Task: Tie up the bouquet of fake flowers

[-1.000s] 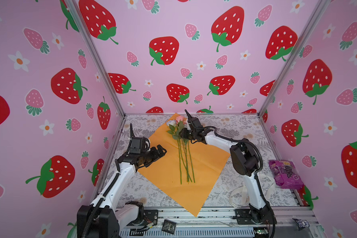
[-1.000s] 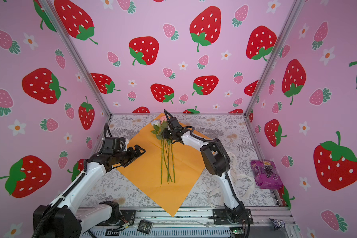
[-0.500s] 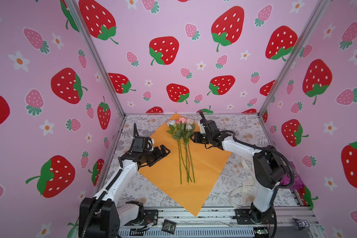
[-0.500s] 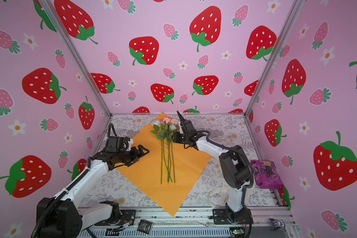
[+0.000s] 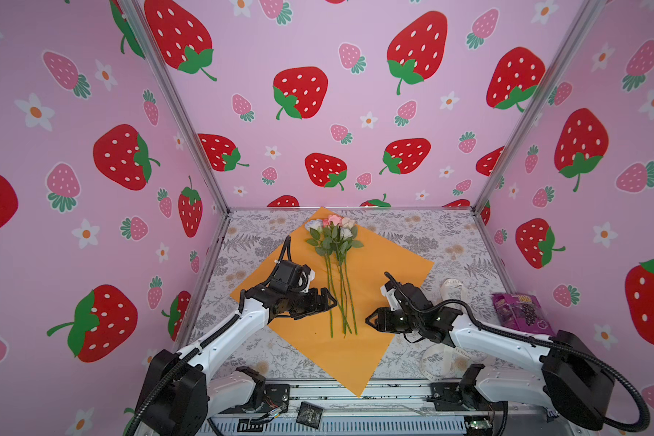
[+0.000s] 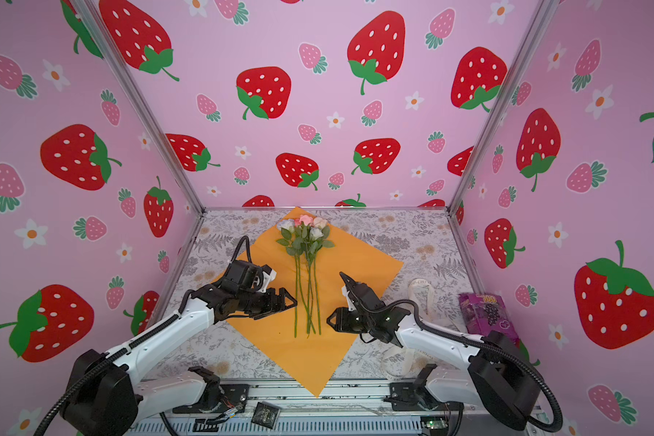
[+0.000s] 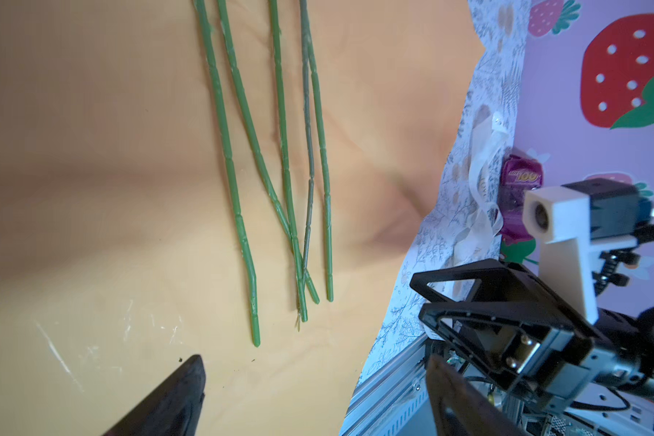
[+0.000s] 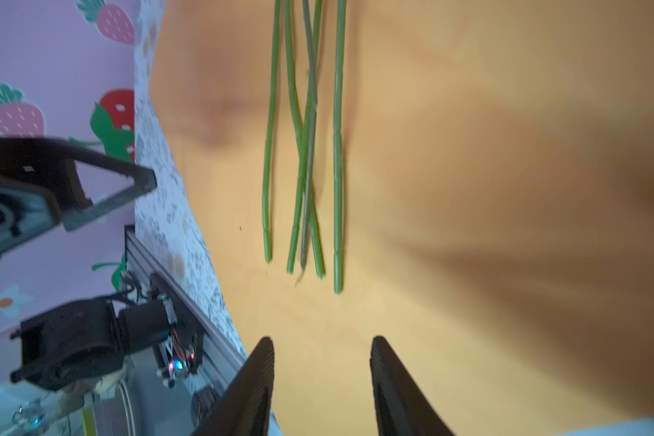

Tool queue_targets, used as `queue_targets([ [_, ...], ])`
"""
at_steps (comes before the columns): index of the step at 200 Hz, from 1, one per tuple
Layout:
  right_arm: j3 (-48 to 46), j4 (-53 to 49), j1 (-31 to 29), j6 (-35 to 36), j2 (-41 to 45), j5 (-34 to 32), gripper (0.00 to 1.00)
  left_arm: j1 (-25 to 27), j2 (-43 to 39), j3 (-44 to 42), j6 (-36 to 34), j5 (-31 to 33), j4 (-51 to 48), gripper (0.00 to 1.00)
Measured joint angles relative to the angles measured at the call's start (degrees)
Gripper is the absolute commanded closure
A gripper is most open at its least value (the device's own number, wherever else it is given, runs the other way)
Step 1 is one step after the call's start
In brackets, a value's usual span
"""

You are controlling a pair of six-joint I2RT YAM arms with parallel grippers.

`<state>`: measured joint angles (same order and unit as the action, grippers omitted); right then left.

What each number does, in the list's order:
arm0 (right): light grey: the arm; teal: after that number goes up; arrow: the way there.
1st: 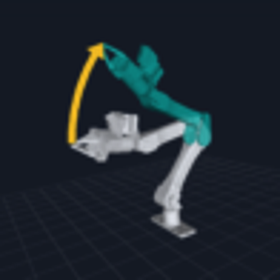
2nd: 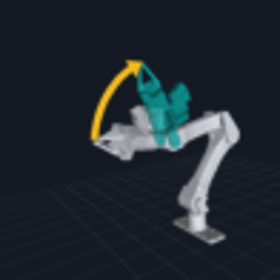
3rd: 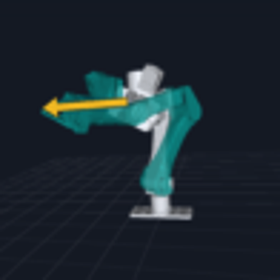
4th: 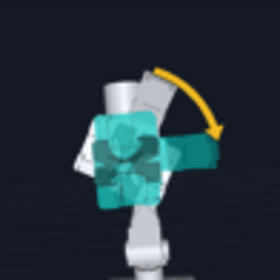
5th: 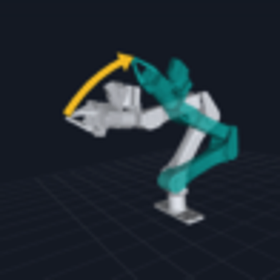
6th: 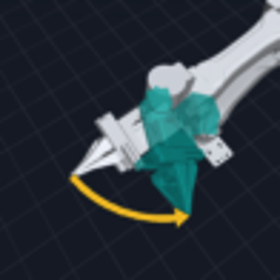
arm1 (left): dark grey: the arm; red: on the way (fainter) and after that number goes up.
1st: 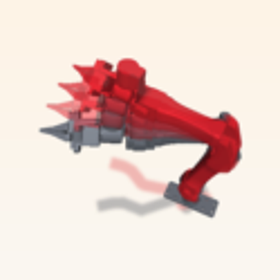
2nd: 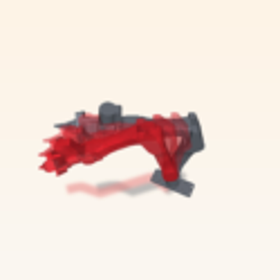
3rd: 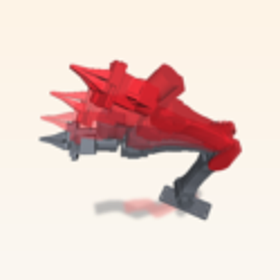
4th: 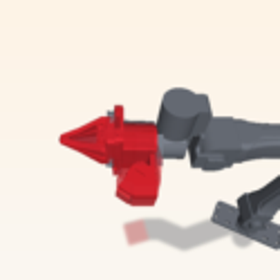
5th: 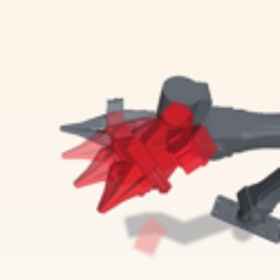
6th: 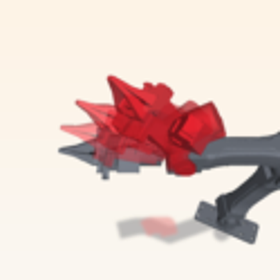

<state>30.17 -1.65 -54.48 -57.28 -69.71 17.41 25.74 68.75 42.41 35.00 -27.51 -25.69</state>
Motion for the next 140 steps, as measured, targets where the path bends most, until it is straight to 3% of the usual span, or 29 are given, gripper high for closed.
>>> queue_targets([
  [47,-1.99,-2.16,-6.86,-6.99,0.37,-0.20,0.52,1.14,0.17,-3.65,2.10,2.73,-0.72,0.08],
  [100,-7.39,-5.07,-11.19,-13.62,4.44,-0.46,0.49,1.14,-1.92,-4.70,2.99,6.25,-1.49,0.07],
  [140,-10.60,-1.62,-11.82,-16.72,5.05,0.37,0.49,1.11,-2.34,-6.84,4.20,7.85,-1.68,0.06],
])
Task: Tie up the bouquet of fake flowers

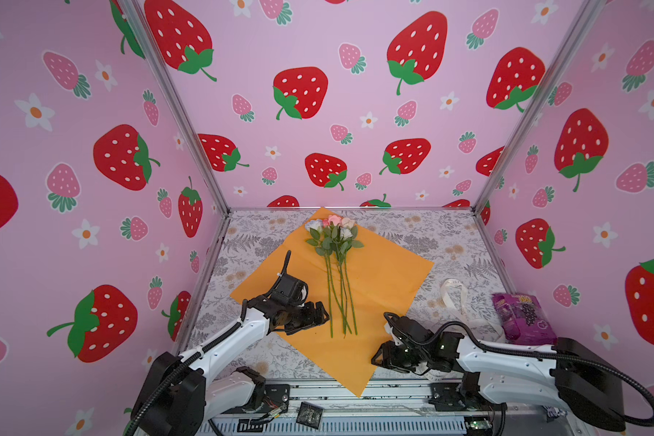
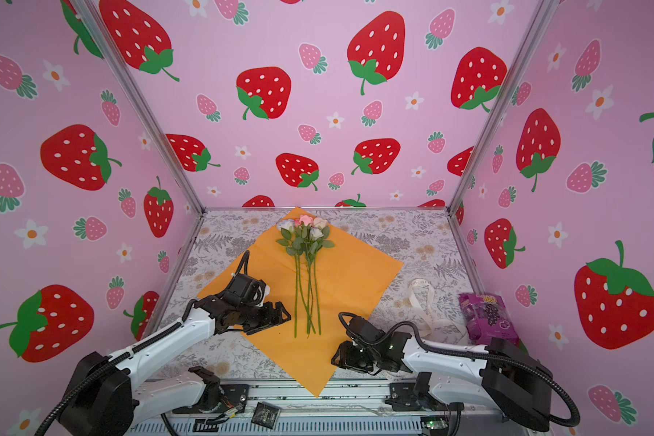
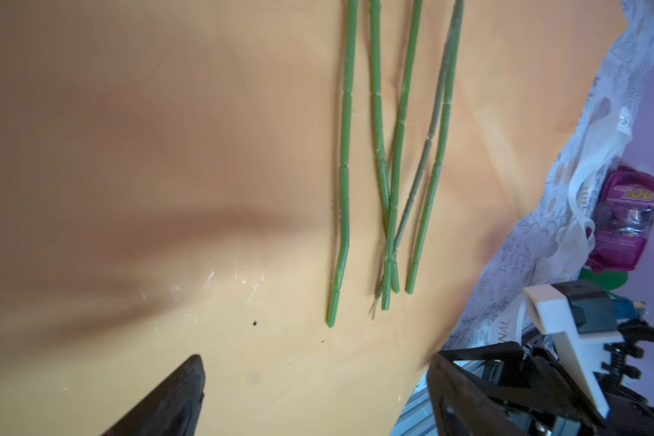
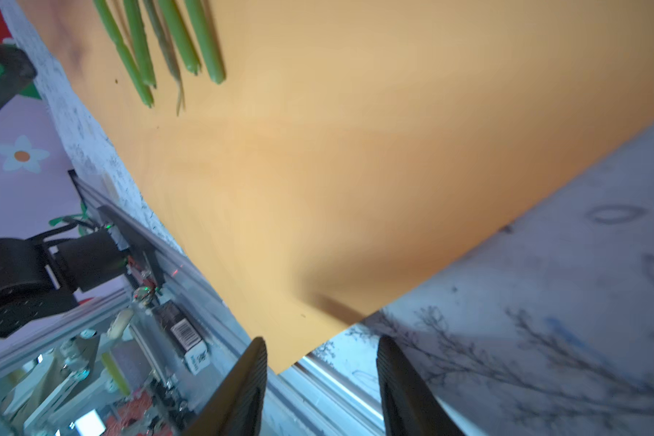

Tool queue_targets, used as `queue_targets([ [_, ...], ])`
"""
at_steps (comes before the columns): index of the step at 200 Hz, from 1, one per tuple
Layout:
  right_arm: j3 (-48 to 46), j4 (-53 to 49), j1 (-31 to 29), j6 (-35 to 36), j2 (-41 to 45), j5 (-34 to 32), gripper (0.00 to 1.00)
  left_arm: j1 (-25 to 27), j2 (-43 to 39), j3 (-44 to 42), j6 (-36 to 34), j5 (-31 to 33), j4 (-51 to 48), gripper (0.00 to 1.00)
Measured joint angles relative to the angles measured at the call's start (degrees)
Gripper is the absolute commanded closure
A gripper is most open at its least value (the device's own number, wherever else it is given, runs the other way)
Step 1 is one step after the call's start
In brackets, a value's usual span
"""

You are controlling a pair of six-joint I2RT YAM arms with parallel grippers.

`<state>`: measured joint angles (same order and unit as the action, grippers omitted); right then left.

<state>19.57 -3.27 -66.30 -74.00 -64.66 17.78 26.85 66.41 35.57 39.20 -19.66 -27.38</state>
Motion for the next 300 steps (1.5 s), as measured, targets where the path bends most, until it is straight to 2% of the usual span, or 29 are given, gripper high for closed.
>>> queue_targets([
  [46,-0.48,7.54,-0.07,-0.96,-3.54,0.76,0.49,-0.52,-0.33,-0.09,0.11,1.22,-0.13,0.06],
  [49,-0.48,7.91,-0.07,-0.79,-3.69,0.66,0.46,-0.61,-0.37,-0.09,0.11,1.25,-0.15,0.05],
  [56,-0.48,8.79,-0.07,-0.57,-4.04,0.42,0.45,-0.74,-0.42,-0.09,0.09,1.29,-0.22,0.05],
  [118,4.37,14.21,2.60,8.44,-10.32,-0.98,0.42,-1.27,-3.28,0.37,0.04,1.81,-1.44,0.05],
  [134,6.45,15.39,3.96,11.19,-10.86,-1.11,0.38,-1.36,-4.52,1.33,-0.13,2.43,-2.56,0.04],
  [145,7.34,16.59,4.81,13.03,-10.86,-1.42,0.32,-1.46,-5.40,1.97,-0.26,2.78,-3.17,0.04],
  [174,8.79,19.58,7.56,17.07,-11.63,-1.57,0.31,-1.49,-8.20,2.40,-0.42,3.19,-4.00,0.06],
  [189,9.81,20.74,9.07,18.69,-13.22,-1.57,0.31,-1.49,-9.81,2.40,-0.52,3.10,-4.20,0.10],
  [205,10.62,22.14,10.14,19.87,-14.86,-1.62,0.31,-1.49,-11.21,2.38,-0.63,2.34,-4.15,0.19],
  [230,11.37,23.98,11.04,20.55,-18.01,-1.25,0.31,-1.51,-13.16,1.33,-0.31,-1.33,-2.45,0.44],
  [252,11.39,24.55,11.37,20.74,-19.89,-0.63,0.31,-0.87,-14.58,-1.75,0.04,-5.77,0.33,0.57],
  [280,11.39,25.11,11.76,20.74,-20.39,-0.33,0.31,1.27,-14.71,-6.56,2.89,-10.45,5.16,0.58],
  [300,11.43,24.30,12.87,21.00,-20.17,-0.15,0.31,2.23,-12.92,-7.37,3.74,-10.75,5.62,0.53],
])
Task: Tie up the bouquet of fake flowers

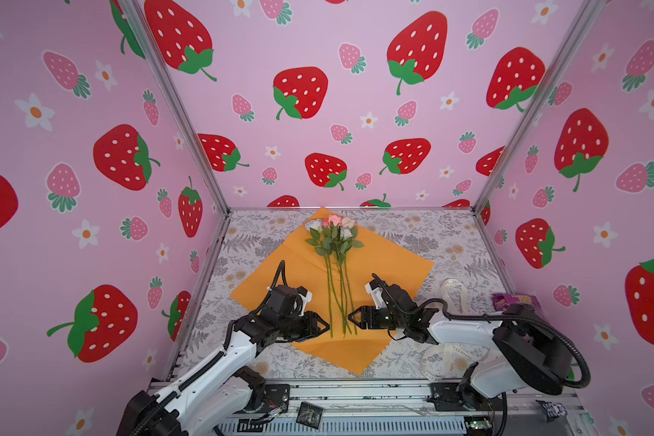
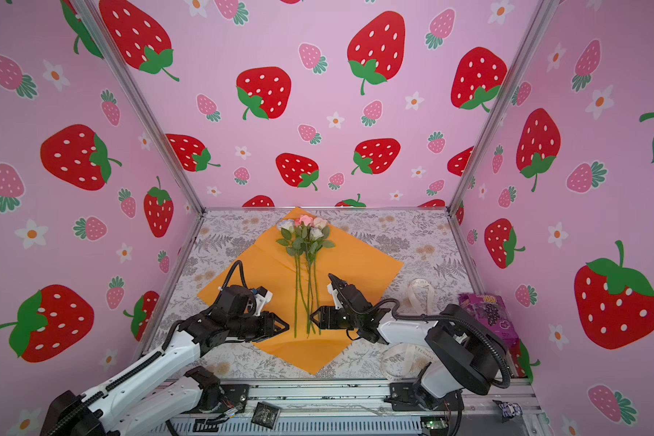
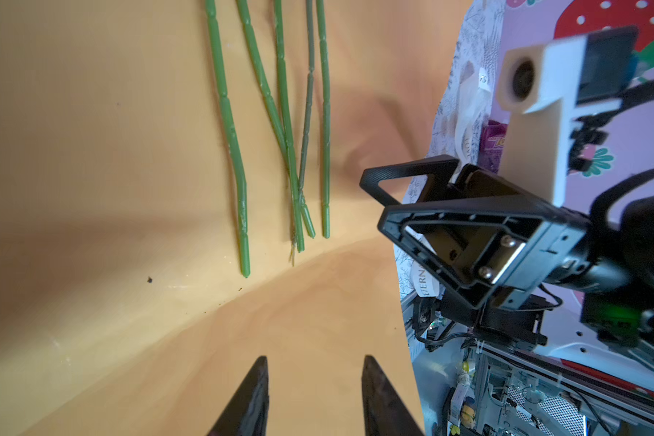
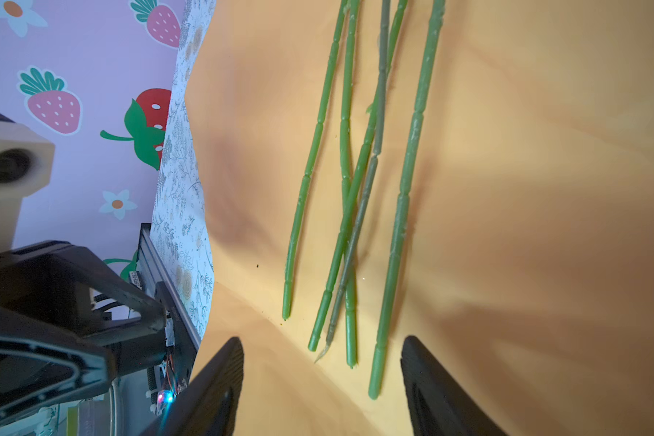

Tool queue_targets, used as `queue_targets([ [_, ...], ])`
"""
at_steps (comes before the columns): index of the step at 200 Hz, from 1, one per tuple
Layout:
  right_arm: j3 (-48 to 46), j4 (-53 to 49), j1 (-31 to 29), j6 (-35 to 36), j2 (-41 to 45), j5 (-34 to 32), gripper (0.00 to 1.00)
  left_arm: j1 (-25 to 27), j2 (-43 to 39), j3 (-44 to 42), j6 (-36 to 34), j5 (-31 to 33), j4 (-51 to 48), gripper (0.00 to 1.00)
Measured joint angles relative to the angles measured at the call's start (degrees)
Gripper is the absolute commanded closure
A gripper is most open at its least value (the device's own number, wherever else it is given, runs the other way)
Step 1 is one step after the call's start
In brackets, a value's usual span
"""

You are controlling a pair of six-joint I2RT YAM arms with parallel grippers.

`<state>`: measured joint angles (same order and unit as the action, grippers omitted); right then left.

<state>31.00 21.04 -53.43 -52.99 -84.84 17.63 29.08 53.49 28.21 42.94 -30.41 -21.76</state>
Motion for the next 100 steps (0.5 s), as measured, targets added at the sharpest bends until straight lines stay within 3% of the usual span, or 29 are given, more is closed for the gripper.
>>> queue_targets([
  [48,-0.42,-15.52,2.05,-1.57,12.94,-2.32,0.32,0.07,2.71,0.57,-0.04,4.87,-0.09,0.46],
  [78,-8.85,-18.78,-0.92,-9.97,25.70,-0.63,0.33,0.07,7.48,3.19,-1.22,7.06,-0.02,0.47],
  [100,-15.32,-19.02,-3.69,-16.46,28.57,1.81,0.33,0.07,9.75,4.39,-2.05,7.37,0.59,0.47],
])
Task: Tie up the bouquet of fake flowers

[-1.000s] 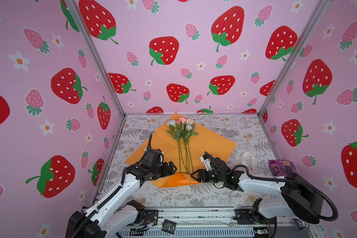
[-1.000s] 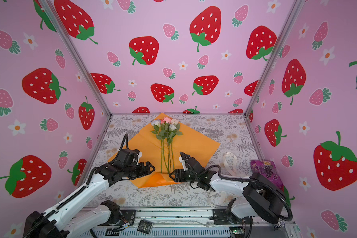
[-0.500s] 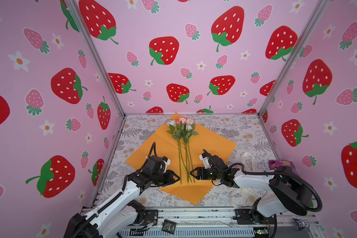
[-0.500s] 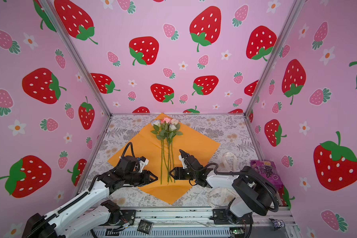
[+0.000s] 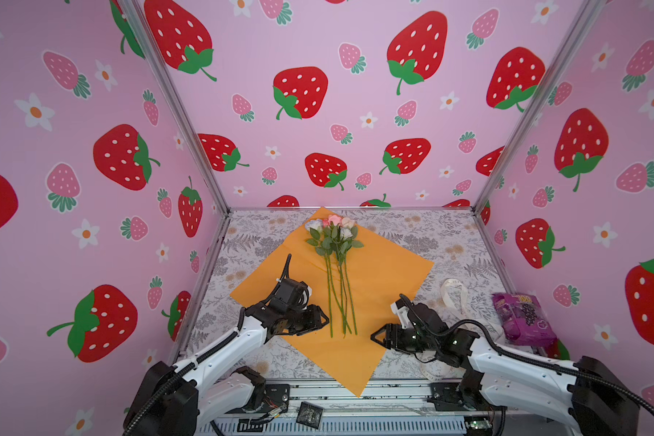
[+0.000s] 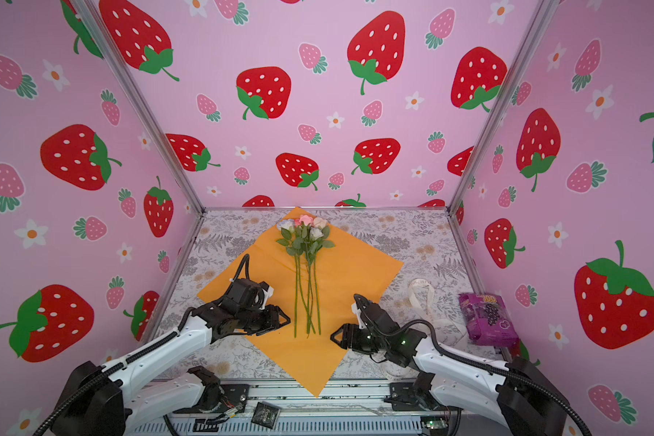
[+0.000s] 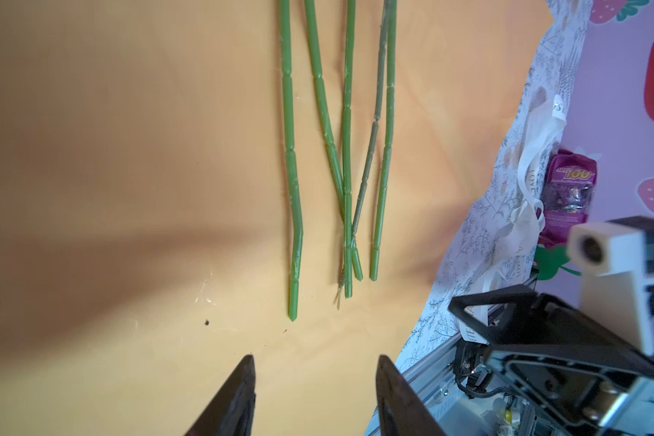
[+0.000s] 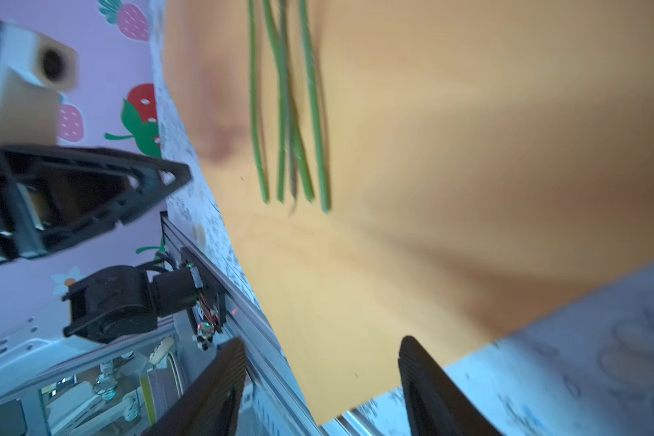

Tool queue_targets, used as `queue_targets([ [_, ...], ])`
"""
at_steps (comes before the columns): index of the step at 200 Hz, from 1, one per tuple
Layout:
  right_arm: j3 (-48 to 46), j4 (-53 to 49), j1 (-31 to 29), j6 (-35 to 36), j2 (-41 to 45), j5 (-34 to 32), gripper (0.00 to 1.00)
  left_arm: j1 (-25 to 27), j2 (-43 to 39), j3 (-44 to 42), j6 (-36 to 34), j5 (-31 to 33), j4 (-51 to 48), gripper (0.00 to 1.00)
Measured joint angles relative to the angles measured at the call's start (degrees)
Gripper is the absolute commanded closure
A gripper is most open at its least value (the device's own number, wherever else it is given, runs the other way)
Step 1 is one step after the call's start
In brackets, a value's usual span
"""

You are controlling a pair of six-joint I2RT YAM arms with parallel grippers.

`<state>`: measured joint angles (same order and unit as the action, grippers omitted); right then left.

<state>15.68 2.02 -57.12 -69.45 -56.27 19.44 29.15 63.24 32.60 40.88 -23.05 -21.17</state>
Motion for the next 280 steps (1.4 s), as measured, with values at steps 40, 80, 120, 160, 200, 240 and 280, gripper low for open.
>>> queue_targets([
  [40,-1.49,4.50,-3.56,-6.36,-5.64,3.06,0.32,0.00,0.63,0.24,-0.68,0.13,0.24,0.47],
  [80,-1.40,13.57,-4.11,-8.33,-11.21,3.39,0.30,-0.24,-1.16,0.24,-0.79,0.92,-0.28,0.45],
  [120,2.14,17.42,-2.60,-1.75,-16.90,0.46,0.30,-0.92,-4.02,0.28,-1.25,2.10,-1.81,0.41],
  [160,9.90,18.82,-0.83,6.19,-19.69,-2.16,0.29,-1.25,-6.88,1.57,-2.14,3.19,-4.31,0.39],
  [200,11.85,20.52,0.39,10.08,-20.26,-3.23,0.29,-1.40,-9.81,1.70,-2.14,3.48,-4.81,0.43],
  [240,13.42,21.35,1.60,11.89,-24.55,-3.17,0.29,-1.40,-11.17,1.44,-2.10,2.23,-3.61,0.55],
  [280,13.97,24.68,5.01,11.08,-28.98,-0.35,0.26,-1.40,-14.62,-0.50,-1.49,0.79,-0.46,0.55],
])
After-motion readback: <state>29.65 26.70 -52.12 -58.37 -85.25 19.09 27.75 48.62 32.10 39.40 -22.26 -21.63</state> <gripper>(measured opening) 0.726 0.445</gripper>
